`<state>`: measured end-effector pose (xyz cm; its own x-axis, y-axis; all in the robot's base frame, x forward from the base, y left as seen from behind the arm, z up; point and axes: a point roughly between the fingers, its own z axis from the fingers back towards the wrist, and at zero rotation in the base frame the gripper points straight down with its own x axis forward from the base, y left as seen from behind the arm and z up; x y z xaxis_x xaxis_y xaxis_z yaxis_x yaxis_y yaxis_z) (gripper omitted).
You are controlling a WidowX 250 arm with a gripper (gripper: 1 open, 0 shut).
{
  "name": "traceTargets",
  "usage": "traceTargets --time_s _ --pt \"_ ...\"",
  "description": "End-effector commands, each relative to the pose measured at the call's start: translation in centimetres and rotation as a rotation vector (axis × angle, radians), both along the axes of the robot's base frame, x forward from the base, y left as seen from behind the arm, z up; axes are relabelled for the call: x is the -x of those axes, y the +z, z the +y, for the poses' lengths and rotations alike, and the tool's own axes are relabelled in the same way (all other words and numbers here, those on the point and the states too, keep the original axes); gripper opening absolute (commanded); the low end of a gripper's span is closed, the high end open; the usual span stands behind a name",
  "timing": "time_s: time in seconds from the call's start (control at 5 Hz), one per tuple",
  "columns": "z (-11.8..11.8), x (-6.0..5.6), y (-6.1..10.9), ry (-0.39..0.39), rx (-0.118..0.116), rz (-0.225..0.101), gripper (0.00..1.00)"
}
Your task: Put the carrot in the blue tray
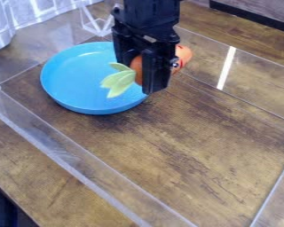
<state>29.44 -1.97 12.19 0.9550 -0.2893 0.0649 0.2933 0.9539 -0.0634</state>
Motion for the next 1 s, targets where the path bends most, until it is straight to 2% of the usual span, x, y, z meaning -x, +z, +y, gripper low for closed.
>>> traceTargets --time_s 0.0,0.8 --pt "-0.01 -0.90 1.79 -0.001 -0.003 -0.061 0.00" --pt "-0.97 -1.50 1.90 -0.022 -0.010 -0.050 0.00"
